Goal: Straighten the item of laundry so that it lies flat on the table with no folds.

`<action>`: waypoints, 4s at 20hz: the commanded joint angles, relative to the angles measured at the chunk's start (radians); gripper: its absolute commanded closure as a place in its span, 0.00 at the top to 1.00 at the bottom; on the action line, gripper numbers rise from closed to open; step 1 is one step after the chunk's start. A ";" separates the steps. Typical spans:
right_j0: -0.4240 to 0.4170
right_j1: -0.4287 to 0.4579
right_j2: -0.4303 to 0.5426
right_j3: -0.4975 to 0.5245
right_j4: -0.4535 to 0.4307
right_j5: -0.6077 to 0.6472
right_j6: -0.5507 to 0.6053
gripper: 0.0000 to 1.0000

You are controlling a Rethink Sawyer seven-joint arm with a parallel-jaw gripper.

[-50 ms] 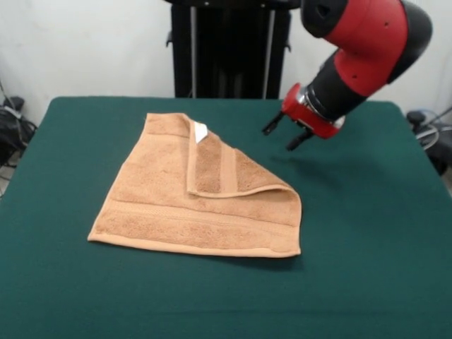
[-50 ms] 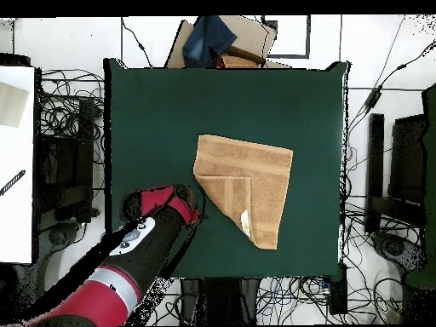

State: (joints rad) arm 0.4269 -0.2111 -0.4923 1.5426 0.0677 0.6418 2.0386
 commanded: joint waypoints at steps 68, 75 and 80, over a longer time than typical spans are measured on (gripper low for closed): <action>-0.239 -0.262 0.220 0.246 -0.410 -0.014 0.023 1.00; -0.273 -0.201 0.258 0.118 -0.408 -0.044 0.001 1.00; -0.284 -0.141 0.278 0.036 -0.409 -0.053 -0.012 1.00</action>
State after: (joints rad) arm 0.1672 -0.4301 -0.3157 1.7131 -0.3075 0.5401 2.0386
